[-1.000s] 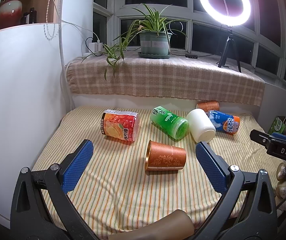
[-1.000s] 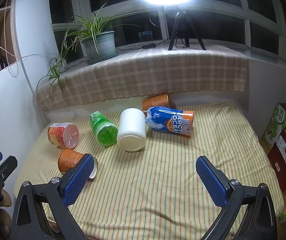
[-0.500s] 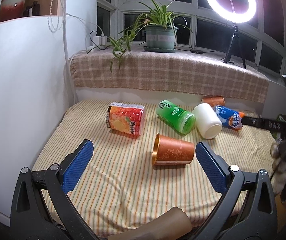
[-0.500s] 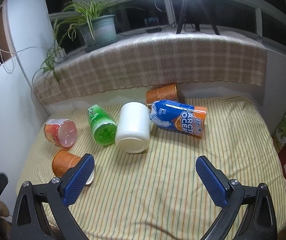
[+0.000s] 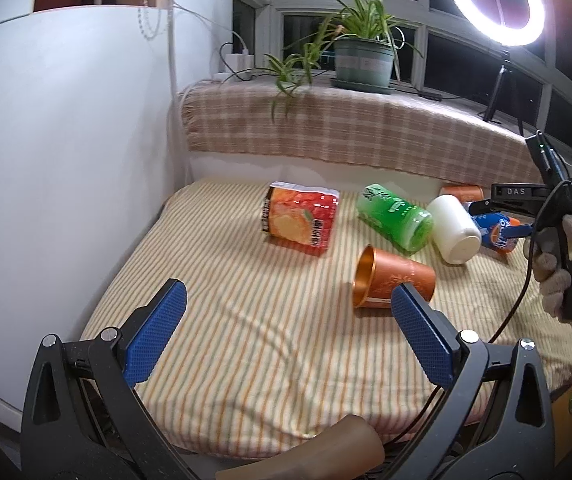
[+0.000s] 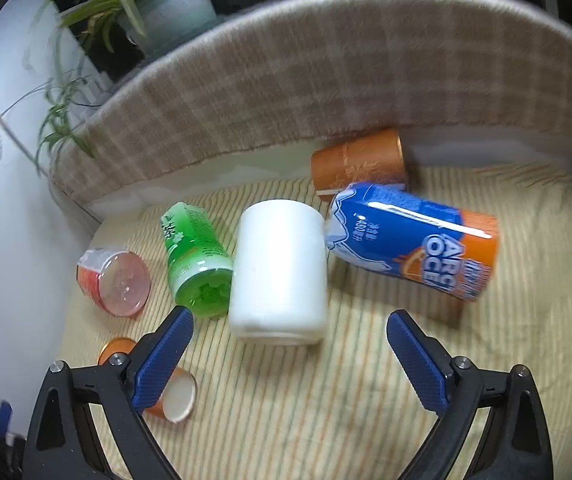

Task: Flip cup upright
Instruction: 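Move the right tool toward the white cup lying on its side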

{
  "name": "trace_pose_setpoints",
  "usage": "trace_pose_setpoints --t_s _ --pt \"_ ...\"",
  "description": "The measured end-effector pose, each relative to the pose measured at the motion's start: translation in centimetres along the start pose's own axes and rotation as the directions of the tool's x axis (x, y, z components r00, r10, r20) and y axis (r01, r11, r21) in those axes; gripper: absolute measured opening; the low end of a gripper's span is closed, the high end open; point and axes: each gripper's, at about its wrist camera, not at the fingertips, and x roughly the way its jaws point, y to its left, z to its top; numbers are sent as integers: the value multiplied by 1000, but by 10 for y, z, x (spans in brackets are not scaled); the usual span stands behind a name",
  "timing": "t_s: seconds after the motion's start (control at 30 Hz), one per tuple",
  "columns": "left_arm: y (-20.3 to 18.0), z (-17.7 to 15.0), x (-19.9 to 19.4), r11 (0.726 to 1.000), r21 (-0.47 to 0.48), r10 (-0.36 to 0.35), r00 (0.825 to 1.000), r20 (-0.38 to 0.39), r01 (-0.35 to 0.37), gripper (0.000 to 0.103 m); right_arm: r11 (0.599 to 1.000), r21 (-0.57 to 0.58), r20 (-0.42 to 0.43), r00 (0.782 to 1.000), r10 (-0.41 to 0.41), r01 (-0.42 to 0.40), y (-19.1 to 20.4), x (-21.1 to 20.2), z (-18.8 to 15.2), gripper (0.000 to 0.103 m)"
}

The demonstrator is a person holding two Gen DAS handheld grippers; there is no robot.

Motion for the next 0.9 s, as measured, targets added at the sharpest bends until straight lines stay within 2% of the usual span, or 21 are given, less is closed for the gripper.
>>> trace_pose_setpoints --t_s 0.33,0.5,0.63,0.8,0.9 --pt "11 1 -2 1000 -16 21 1000 -8 -21 103 997 76 -88 995 39 -33 -6 47 17 97" --pt "14 1 1 999 -24 24 1000 -13 -24 103 997 78 -113 993 23 -15 -3 61 19 96" --pt "16 1 2 999 -28 25 1000 -14 -26 103 997 81 -130 991 20 -10 -2 70 20 89" --pt "17 1 2 999 -33 26 1000 -13 -27 103 996 83 -135 990 31 -20 1 76 20 89" --pt "18 1 1 999 -31 30 999 -12 -30 103 995 89 -143 988 50 -38 3 78 19 86"
